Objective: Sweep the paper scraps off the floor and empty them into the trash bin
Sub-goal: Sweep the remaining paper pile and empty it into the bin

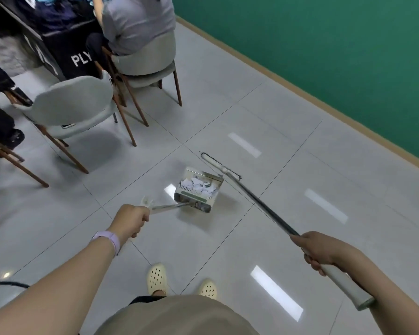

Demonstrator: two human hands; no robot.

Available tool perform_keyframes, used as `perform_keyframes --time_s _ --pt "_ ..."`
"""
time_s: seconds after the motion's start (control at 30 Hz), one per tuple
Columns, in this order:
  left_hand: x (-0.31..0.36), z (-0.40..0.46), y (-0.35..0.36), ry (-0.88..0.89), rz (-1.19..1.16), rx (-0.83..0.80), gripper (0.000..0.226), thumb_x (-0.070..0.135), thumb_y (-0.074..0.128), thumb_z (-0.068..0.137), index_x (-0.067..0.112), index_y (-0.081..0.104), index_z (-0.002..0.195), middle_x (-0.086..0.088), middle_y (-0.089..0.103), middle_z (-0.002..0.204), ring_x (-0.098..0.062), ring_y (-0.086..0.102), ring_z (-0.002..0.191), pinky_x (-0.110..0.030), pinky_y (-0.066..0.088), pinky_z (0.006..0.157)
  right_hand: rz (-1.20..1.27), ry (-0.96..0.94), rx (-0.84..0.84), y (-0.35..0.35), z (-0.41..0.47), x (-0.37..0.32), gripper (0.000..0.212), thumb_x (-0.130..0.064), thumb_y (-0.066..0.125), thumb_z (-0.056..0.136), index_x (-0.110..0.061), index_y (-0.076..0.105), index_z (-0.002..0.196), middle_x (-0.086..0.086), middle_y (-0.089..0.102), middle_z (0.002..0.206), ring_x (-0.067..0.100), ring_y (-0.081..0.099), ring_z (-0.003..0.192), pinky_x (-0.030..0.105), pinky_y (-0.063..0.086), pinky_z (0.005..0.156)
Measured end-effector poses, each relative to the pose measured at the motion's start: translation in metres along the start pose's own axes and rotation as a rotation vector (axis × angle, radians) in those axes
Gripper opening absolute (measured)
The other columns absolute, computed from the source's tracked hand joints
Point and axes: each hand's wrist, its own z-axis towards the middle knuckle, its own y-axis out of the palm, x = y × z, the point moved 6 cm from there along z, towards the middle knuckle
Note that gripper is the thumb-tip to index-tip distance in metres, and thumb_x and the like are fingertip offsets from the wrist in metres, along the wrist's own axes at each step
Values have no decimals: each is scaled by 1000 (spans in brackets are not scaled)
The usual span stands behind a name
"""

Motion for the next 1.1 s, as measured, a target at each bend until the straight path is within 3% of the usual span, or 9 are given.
perform_keyframes --time_s 0.4,0.6,0.87,1.1 --pt "95 -24 100 148 -38 -50 7 -3 53 76 0 58 79 -1 31 45 -16 22 39 -22 22 46 482 -7 171 -71 -41 113 45 -45 50 100 -13 37 73 6 36 54 15 28 40 20 27 41" --pt "121 -16 111 171 52 -34 8 -2 54 75 5 50 74 -3 34 49 -18 25 43 -24 24 48 528 -3 267 -69 -36 134 42 -42 50 101 -13 37 74 7 36 50 16 29 40 21 31 42" --pt "111 23 110 135 294 -25 15 -1 55 72 7 44 67 -5 37 53 -18 27 45 -24 25 47 540 90 271 -43 -7 132 35 -37 49 102 -7 45 84 9 41 49 17 34 40 23 36 41" --pt "102 74 116 2 335 -52 13 2 55 69 7 44 65 -6 40 56 -20 30 47 -24 27 48 468 158 211 -36 39 65 33 -31 49 101 -6 45 81 10 44 45 17 36 36 22 37 41"
